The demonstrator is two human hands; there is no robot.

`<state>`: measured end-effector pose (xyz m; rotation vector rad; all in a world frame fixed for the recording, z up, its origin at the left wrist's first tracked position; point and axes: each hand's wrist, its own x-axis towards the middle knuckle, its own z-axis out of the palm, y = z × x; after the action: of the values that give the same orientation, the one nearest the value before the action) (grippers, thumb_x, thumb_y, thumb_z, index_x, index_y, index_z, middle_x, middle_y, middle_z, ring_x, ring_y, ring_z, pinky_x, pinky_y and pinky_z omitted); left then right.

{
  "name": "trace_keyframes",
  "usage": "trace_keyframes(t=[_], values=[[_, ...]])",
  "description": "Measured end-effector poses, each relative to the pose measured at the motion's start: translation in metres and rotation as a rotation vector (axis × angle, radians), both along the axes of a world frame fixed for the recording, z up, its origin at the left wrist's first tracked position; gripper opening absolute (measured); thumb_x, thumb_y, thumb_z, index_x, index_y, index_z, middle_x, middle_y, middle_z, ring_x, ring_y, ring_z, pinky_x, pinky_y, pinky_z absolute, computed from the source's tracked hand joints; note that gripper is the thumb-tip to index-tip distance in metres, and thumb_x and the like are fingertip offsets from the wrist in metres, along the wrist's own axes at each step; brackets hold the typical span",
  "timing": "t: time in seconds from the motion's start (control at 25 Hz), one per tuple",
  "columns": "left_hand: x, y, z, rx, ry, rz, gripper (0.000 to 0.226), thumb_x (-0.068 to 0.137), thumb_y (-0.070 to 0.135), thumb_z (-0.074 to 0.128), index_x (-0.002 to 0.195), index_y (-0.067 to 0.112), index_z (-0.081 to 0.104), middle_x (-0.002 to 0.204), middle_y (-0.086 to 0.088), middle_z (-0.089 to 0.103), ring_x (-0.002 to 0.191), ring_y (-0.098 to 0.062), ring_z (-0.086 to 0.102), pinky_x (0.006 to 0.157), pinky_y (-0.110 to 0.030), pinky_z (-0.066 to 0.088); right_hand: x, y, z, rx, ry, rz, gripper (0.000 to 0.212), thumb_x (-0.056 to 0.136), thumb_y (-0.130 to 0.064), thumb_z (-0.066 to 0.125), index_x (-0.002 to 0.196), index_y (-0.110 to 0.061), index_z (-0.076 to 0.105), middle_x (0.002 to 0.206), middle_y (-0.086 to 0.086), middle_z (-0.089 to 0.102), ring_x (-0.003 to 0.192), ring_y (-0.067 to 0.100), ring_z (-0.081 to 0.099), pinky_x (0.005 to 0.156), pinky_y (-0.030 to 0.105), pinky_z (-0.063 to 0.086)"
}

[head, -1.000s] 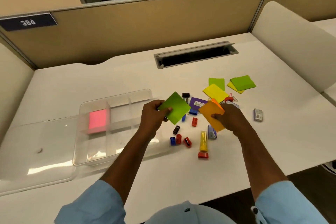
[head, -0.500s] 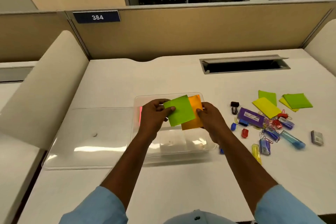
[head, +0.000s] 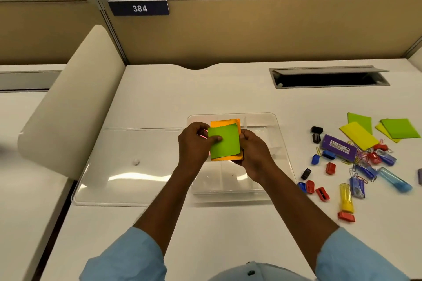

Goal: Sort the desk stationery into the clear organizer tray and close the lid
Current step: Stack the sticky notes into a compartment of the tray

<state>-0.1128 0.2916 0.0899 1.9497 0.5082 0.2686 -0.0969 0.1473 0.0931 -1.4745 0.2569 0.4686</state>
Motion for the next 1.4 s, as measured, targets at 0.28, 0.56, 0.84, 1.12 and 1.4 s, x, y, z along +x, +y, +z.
trace_keyframes(t=[0.28,0.56,0.84,1.12,1.4], values=[[0.019,0.02,-0.013,-0.092,0.06,0.058,0.026,0.072,0.028,0.078,0.086,0.007,0.073,0.084,-0.01,0.072,0.079,-0.022,0.065,0.076,-0.036,0.051,0.022,0.028,-0.004,0.029,0.072,-0.011,0.026,0.099,-0.018,0.038,0.088,-0.023,0.061,0.092,0.007,0.065,0.078,0.021,0.062,0.069,0.034,0.052],[0.039,0.04,-0.022,-0.144,0.093,0.098,0.023,0.069,0.02,0.081,0.084,0.006,0.072,0.083,-0.013,0.072,0.077,-0.026,0.067,0.076,-0.044,0.057,0.059,0.049,-0.022,-0.566,-0.238,0.191,0.013,0.09,-0.018,0.058,0.096,-0.007,0.06,0.094,0.009,0.061,0.086,0.023,0.055,0.071,0.032,0.042],[0.055,0.059,-0.034,-0.014,0.162,-0.029,0.027,0.078,0.011,0.071,0.104,0.01,0.066,0.086,-0.016,0.07,0.082,-0.029,0.067,0.079,-0.045,0.056,0.083,0.052,-0.036,-0.687,-0.372,0.289,0.021,0.08,-0.013,0.07,0.098,-0.015,0.059,0.076,-0.005,0.058,0.075,0.016,0.053,0.064,0.024,0.036],[0.06,0.064,-0.049,0.267,0.184,-0.181,0.046,0.086,-0.001,0.046,0.126,0.02,0.055,0.095,-0.013,0.07,0.093,-0.022,0.062,0.08,-0.027,0.046,0.091,0.059,-0.049,-0.896,-0.372,0.404,0.022,0.078,-0.015,0.069,0.096,-0.011,0.057,0.097,0.008,0.065,0.094,0.029,0.059,0.082,0.038,0.05],[0.073,0.065,-0.051,0.59,0.336,-0.342,0.035,0.085,0.011,0.056,0.12,0.013,0.06,0.113,-0.016,0.065,0.104,-0.034,0.059,0.084,-0.037,0.048,0.082,0.072,-0.055,-1.143,-0.533,0.637,0.061,0.077,-0.01,0.06,0.132,-0.024,0.035,0.097,0.007,0.061,0.101,0.032,0.053,0.088,0.042,0.035]])
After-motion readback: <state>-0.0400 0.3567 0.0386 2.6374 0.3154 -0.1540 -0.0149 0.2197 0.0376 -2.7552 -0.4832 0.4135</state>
